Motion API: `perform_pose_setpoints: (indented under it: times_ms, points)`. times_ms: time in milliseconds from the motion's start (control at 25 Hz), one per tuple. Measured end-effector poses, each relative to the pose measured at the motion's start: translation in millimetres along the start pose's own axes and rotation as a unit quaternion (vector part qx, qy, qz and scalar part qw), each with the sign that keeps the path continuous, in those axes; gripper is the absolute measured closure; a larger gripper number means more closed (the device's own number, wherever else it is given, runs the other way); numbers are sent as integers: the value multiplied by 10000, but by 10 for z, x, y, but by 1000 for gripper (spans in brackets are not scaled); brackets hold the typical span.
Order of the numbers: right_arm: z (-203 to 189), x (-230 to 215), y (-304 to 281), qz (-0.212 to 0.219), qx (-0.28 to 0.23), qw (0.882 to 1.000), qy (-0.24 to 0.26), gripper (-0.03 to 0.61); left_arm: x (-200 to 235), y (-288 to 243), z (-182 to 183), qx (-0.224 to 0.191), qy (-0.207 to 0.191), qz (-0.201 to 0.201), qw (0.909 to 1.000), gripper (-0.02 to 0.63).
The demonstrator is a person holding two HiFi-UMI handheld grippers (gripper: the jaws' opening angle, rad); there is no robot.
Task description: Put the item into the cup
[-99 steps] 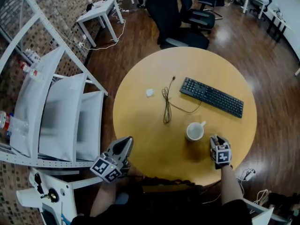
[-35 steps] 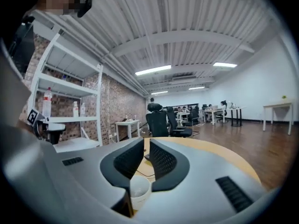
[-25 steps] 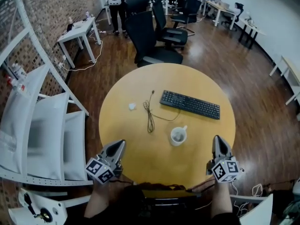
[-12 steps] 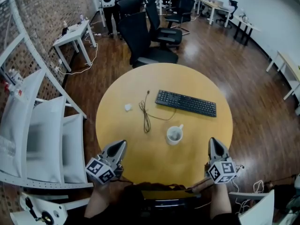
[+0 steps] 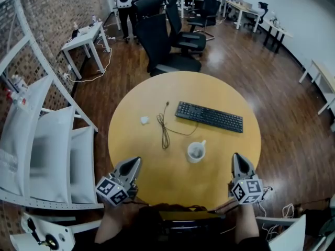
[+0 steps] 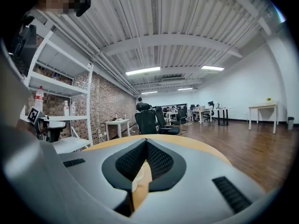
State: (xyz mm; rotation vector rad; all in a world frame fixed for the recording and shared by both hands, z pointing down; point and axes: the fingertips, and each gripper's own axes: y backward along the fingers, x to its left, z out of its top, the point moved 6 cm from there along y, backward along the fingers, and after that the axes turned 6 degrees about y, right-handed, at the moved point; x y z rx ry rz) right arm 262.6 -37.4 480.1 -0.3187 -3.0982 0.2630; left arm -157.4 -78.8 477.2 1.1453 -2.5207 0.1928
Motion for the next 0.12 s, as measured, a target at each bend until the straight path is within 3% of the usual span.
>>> perform_pose_setpoints:
  times_ms: [120]
  points:
    - [32,16,-18,16,-29,10000,18,572,20,10,4,14,17,52,10000,620]
